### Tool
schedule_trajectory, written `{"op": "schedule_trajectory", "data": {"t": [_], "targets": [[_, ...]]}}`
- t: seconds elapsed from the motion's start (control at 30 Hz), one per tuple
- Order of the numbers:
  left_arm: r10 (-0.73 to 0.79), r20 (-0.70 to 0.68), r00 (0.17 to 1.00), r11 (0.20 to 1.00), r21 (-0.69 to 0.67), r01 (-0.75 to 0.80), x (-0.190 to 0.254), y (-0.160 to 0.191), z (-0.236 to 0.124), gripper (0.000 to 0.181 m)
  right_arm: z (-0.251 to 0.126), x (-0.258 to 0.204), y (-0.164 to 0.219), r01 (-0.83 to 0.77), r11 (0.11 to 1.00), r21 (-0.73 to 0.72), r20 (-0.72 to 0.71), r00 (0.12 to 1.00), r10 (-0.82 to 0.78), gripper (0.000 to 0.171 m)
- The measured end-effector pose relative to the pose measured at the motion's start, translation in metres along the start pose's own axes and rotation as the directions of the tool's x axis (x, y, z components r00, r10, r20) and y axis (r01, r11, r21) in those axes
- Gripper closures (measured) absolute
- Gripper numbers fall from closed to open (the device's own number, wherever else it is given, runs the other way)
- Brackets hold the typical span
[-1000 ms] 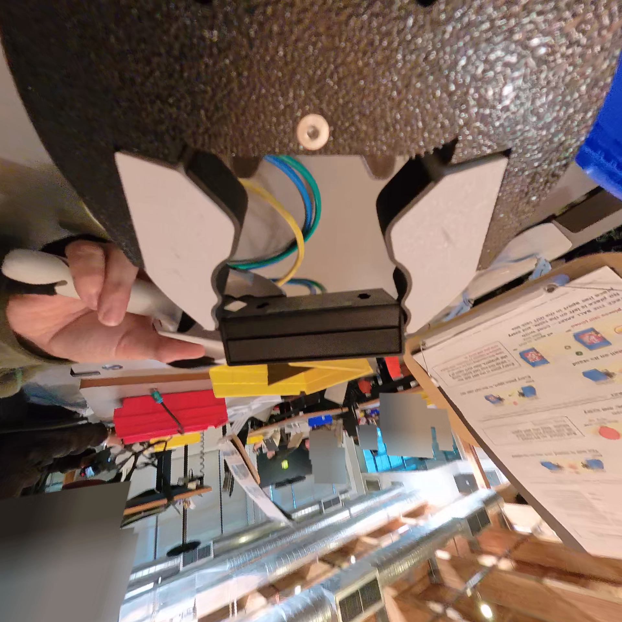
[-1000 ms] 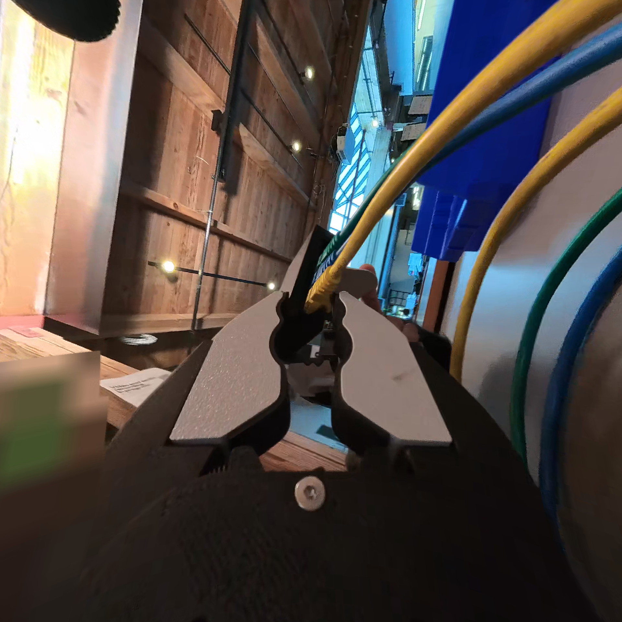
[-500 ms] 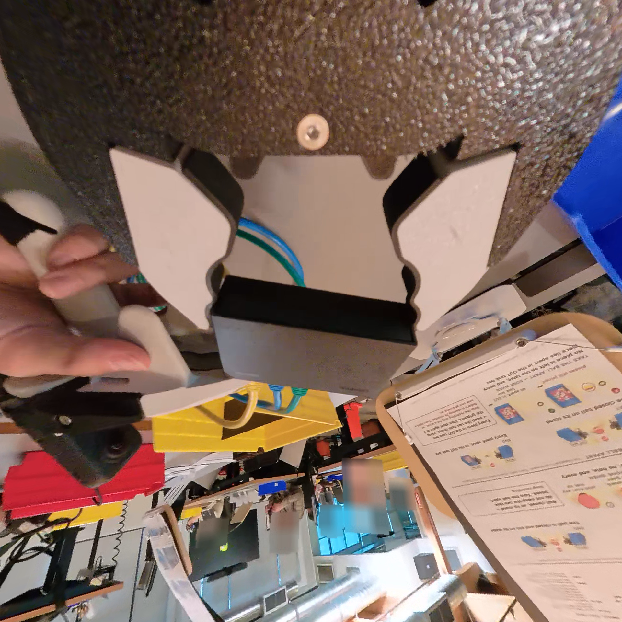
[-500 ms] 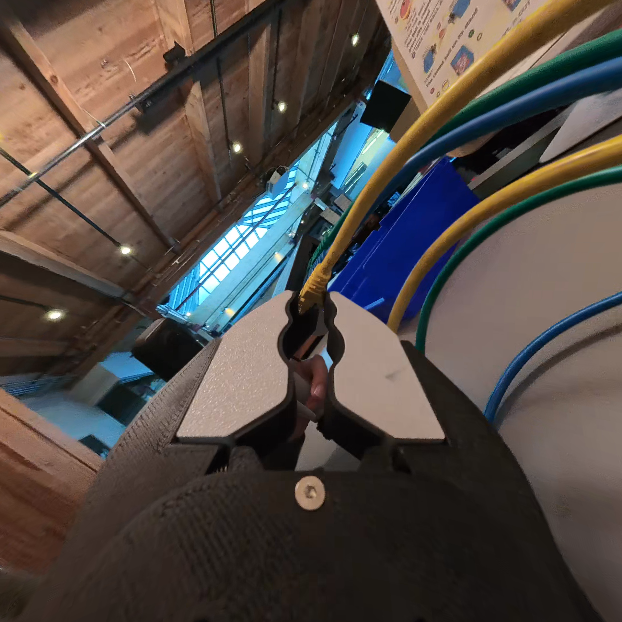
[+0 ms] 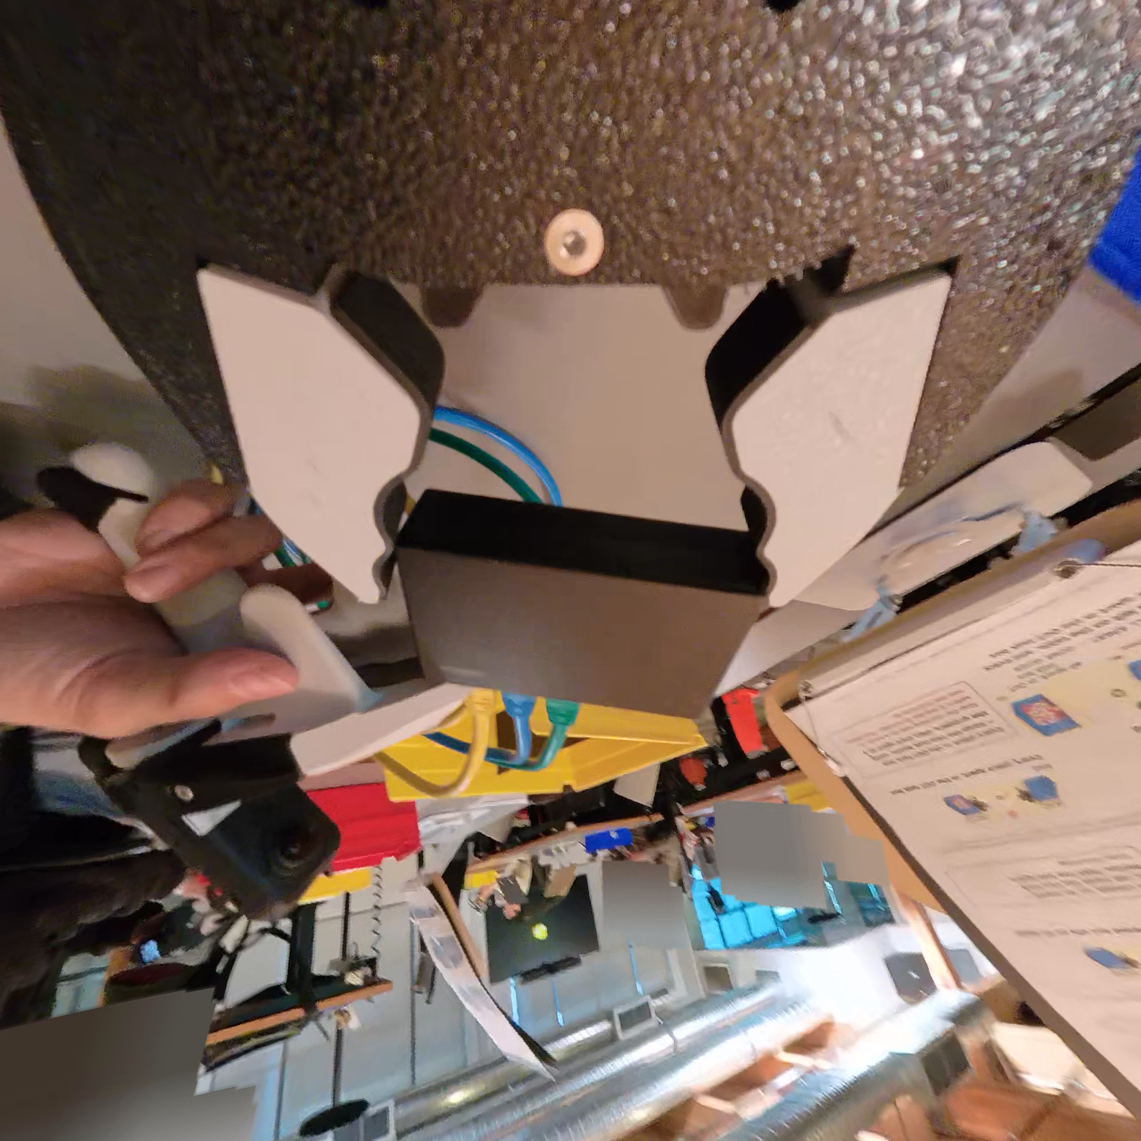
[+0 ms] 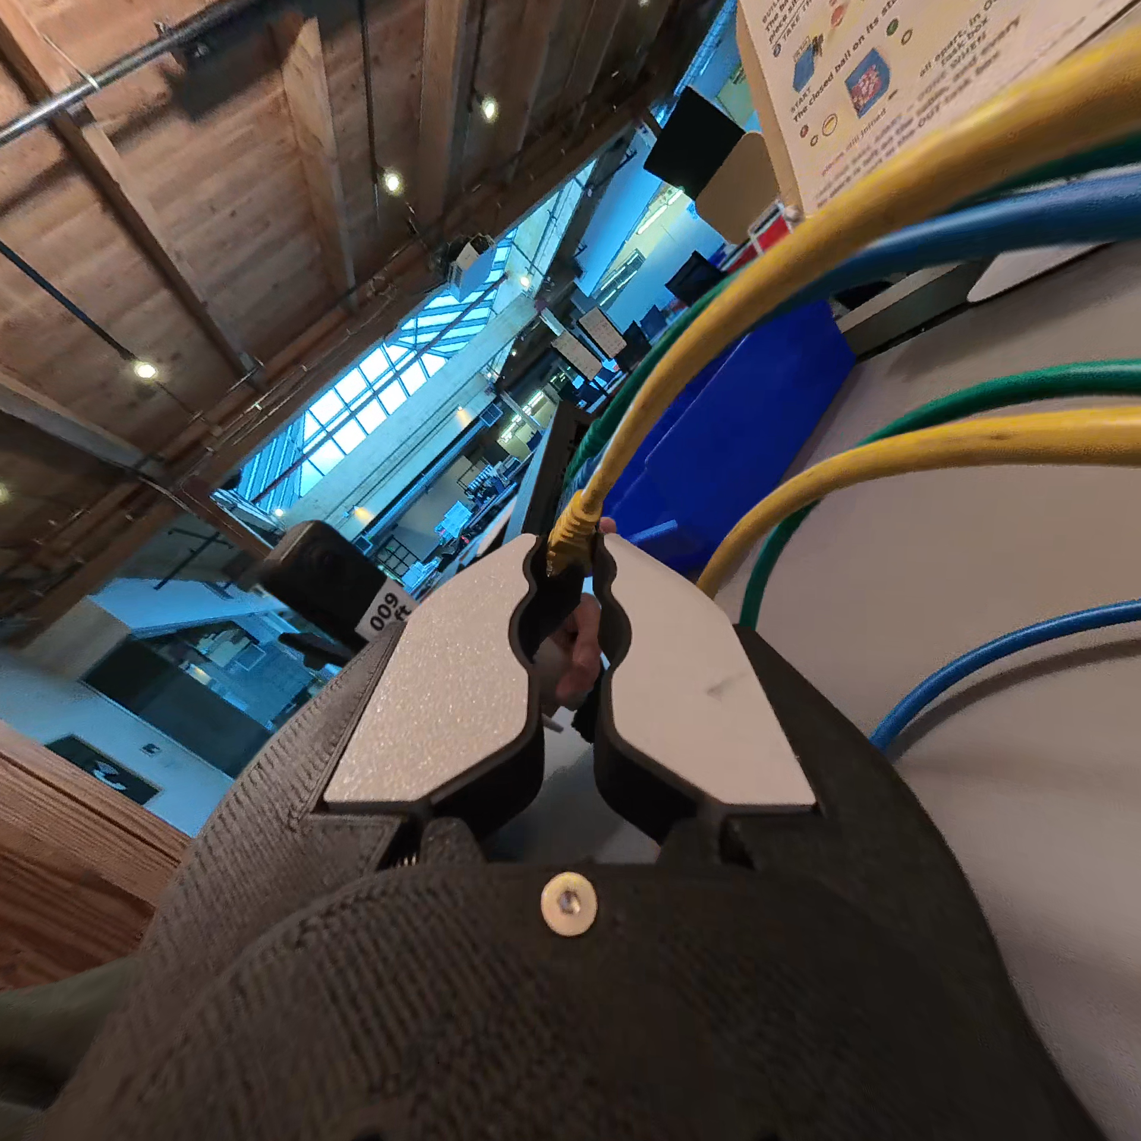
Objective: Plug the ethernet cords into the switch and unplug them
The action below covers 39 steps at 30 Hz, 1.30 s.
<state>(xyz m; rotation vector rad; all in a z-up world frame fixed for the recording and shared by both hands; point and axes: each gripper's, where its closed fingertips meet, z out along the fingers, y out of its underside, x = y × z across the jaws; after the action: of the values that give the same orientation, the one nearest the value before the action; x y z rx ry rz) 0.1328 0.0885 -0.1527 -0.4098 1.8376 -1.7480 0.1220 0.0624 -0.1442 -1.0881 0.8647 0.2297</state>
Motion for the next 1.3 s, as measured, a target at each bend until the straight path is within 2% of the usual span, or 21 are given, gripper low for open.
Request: {"op": "schedule_trajectory", "data": {"t": [0.2,0.27,0.33,0.47,0.53,0.73,0.83,1.0,1.1,1.3], "targets": [[0.104,-0.017,0.994,0.995,-0.003,-0.104,-0.003,0.001,0.007,0.075,-0.002,0.003,-0.004,-0.006,1.0,-0.02,-0.02,1.0,0.006,0.157],[0.086,-0.046,0.995,0.995,-0.042,-0.088,-0.002,0.008,0.012,0.076,-0.005,0.007,-0.007,-0.075,0.997,0.018,-0.022,0.997,0.075,0.158],[0.043,-0.047,0.998,0.999,-0.021,-0.044,0.0,0.007,0.017,0.077,-0.008,0.012,-0.01,-0.147,0.986,0.075,-0.013,0.989,0.148,0.157],[0.034,-0.005,0.999,0.999,-0.032,-0.034,0.002,0.018,0.025,0.078,-0.013,0.028,-0.007,-0.251,0.96,0.124,-0.062,0.964,0.26,0.153],[0.083,0.013,0.996,0.994,-0.071,-0.082,0.002,0.024,0.026,0.078,-0.014,0.033,-0.004,-0.269,0.955,0.122,-0.081,0.957,0.279,0.143],[0.11,0.032,0.993,0.992,-0.07,-0.108,-0.001,0.016,0.023,0.078,-0.008,0.029,0.007,-0.371,0.924,0.088,-0.004,0.928,0.373,0.141],[0.076,0.033,0.997,0.996,-0.044,-0.075,-0.003,0.014,0.02,0.078,-0.011,0.029,0.0,-0.466,0.872,0.149,0.062,0.884,0.463,0.148],[0.025,0.016,1.0,1.0,-0.01,-0.025,-0.001,0.013,0.019,0.078,-0.011,0.025,-0.004,-0.505,0.848,0.163,0.106,0.863,0.493,0.143],[0.011,0.015,1.0,1.0,0.001,-0.011,0.0,0.012,0.02,0.078,-0.011,0.029,0.002,-0.52,0.838,0.163,0.072,0.854,0.516,0.156],[0.007,0.018,1.0,1.0,0.01,-0.007,0.002,0.013,0.021,0.079,-0.013,0.032,0.003,-0.574,0.793,0.204,0.093,0.818,0.568,0.157]]}}
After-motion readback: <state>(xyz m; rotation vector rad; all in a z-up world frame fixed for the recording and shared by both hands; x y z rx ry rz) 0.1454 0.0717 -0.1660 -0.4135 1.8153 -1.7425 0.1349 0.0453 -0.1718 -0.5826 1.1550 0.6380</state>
